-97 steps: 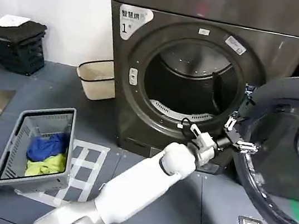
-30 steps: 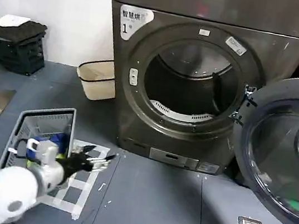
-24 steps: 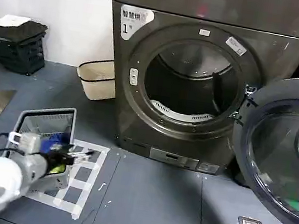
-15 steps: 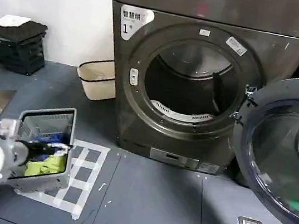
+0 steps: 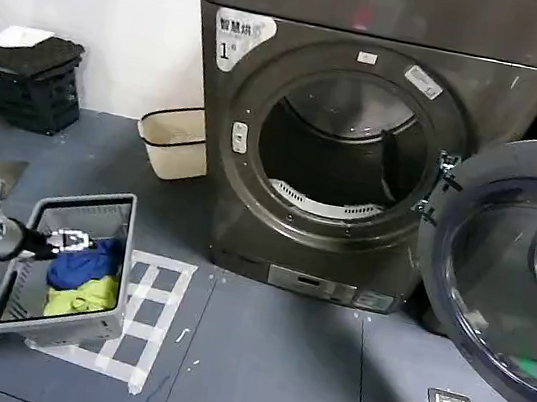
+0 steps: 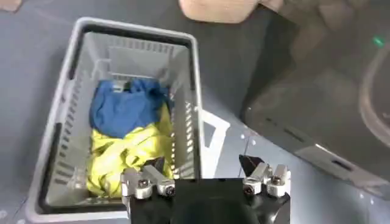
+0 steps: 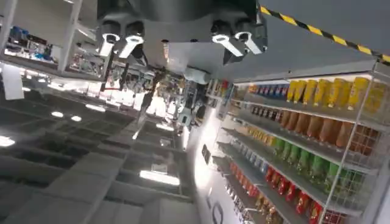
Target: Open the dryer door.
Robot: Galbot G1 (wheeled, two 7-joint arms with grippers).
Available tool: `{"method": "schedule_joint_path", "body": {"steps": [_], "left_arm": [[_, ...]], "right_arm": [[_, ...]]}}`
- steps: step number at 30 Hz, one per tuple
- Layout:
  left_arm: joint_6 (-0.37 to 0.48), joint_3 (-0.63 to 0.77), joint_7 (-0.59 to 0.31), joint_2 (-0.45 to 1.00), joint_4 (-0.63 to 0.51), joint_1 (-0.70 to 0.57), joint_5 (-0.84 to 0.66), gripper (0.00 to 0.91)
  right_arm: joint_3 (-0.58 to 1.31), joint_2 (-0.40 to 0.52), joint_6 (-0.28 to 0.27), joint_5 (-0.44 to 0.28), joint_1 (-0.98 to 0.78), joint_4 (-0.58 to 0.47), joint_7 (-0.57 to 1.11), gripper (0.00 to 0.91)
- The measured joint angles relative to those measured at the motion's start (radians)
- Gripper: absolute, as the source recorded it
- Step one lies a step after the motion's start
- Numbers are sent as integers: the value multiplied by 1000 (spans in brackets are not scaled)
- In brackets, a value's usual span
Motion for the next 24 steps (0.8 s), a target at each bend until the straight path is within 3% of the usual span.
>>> {"method": "schedule_joint_path", "body": {"steps": [24], "left_arm": [[1, -103, -21, 43, 189, 57, -126, 907]], "right_arm": [[-14, -4, 54, -18, 19, -47, -7, 907]]}}
